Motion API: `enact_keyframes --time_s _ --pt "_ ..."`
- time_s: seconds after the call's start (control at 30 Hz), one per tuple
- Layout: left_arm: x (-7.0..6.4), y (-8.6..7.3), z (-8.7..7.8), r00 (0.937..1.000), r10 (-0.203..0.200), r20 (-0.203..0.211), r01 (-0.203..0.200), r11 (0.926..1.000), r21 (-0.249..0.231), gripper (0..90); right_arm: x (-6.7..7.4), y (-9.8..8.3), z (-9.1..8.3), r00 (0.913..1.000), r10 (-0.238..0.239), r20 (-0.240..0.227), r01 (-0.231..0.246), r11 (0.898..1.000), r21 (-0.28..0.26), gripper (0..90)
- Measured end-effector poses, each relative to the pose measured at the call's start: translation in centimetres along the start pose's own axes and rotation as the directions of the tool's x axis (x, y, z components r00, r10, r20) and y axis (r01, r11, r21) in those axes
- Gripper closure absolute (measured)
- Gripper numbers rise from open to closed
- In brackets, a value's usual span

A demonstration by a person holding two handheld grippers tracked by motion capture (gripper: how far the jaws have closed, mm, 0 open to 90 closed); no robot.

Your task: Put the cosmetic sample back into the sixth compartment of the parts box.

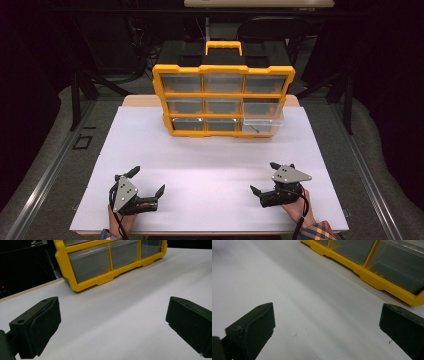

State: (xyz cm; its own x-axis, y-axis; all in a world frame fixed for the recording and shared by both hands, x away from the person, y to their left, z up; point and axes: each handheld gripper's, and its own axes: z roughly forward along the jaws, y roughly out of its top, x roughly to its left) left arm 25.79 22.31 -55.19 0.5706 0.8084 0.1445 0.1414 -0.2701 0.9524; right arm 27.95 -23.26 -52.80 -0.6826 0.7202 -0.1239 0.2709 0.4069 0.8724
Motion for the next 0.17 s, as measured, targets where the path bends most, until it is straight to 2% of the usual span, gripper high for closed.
enact_keyframes --time_s 0.17 --pt "0.00 -0.10 0.29 1.0000 -0.007 0.003 0.007 0.9999 0.009 0.0 0.08 -0.32 -0.43 1.0000 -0.007 0.005 0.007 1.000 -0.030 0.0"
